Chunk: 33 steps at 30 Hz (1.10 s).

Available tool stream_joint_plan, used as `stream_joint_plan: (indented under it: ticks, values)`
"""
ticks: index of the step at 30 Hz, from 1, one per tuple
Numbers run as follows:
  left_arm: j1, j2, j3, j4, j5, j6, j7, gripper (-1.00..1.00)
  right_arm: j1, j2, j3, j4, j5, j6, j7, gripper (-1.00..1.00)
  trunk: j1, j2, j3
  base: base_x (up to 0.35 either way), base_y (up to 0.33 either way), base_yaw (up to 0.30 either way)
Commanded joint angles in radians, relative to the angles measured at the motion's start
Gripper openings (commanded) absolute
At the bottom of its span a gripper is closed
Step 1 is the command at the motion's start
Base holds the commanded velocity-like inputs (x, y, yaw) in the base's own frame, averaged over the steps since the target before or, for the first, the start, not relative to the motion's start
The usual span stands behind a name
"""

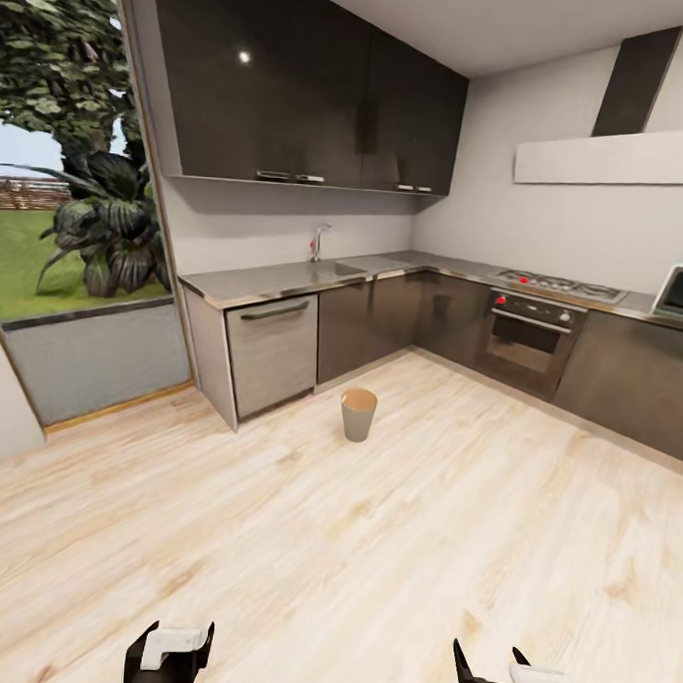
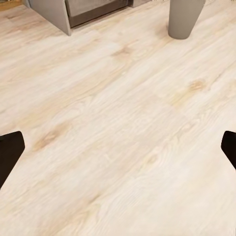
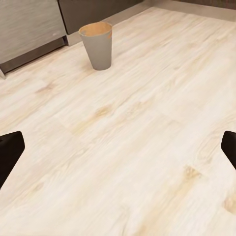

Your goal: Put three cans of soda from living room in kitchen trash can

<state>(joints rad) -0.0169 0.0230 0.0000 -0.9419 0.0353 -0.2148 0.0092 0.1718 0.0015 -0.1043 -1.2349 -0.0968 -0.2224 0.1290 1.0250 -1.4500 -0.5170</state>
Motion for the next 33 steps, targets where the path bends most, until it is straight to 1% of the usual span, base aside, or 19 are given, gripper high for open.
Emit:
stream_joint_plan:
  ticks: [1, 20, 33]
  values:
    - [0.0, 0.0, 0.0, 0.0, 0.0, 0.0, 0.0, 1.0, 0.0, 0.0, 0.0, 0.0, 0.0, 0.0, 0.0, 1.0, 0.0, 0.0, 0.0, 0.322, 0.0, 0.0]
    - [0.0, 0.0, 0.0, 0.0, 0.0, 0.0, 0.0, 1.0, 0.0, 0.001, 0.003, 0.0, 0.002, 0.0, 0.0, 1.0, 0.0, 0.0, 0.0, 0.322, 0.0, 0.004]
    - [0.0, 0.0, 0.0, 0.0, 0.0, 0.0, 0.0, 1.0, 0.0, 0.002, 0.006, 0.0, 0.002, 0.0, 0.0, 1.0, 0.0, 0.0, 0.0, 0.322, 0.0, 0.154]
